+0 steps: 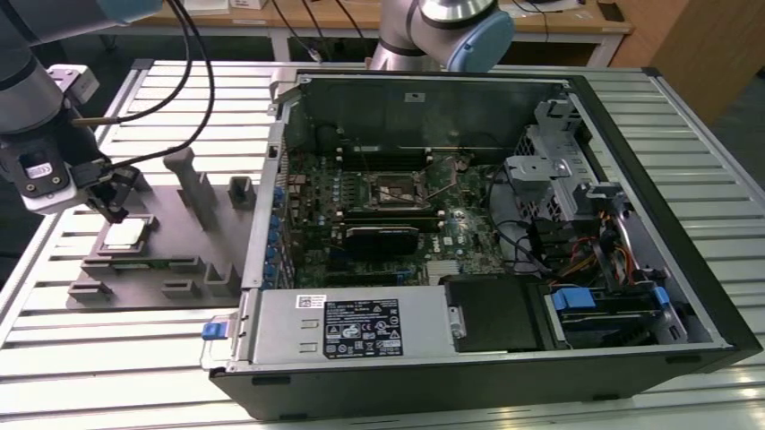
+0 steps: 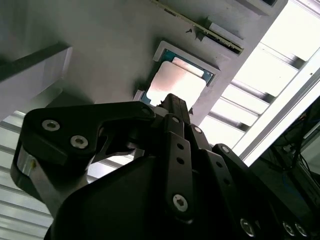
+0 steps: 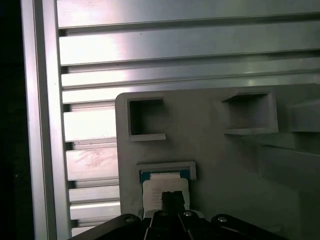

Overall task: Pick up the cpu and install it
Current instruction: 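Pick up the cpu and move it towards the insertion slot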

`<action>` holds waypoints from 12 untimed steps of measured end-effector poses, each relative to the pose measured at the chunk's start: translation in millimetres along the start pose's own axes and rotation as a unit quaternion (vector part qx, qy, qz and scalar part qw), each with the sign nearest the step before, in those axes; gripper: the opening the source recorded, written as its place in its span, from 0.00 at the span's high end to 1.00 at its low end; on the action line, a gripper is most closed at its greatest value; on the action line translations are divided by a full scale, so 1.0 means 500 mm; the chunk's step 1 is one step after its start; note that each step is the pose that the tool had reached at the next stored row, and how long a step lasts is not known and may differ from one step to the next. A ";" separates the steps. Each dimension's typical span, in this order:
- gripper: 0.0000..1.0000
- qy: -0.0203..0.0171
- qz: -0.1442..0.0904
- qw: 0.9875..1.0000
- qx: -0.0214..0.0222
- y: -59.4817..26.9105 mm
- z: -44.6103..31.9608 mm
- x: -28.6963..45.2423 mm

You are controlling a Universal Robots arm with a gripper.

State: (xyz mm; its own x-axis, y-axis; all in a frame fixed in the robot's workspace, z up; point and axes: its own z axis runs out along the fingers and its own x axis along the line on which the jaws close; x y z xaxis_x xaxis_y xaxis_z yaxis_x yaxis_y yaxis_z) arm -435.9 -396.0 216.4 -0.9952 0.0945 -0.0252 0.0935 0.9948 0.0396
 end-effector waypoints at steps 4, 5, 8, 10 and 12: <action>0.89 0.000 0.000 1.000 0.000 -0.003 0.006 0.002; 0.89 0.000 0.000 1.000 0.000 -0.003 0.007 0.002; 0.89 0.000 0.000 1.000 0.000 -0.004 0.011 0.005; 0.89 0.000 0.000 1.000 0.000 -0.004 0.013 0.006; 0.89 0.000 0.000 1.000 0.000 -0.005 0.016 0.007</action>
State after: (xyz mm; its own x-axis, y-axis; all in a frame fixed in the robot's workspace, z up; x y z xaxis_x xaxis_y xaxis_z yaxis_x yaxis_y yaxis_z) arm -439.3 -398.1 208.0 -0.9952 0.0943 -0.0251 0.0932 0.9949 0.0396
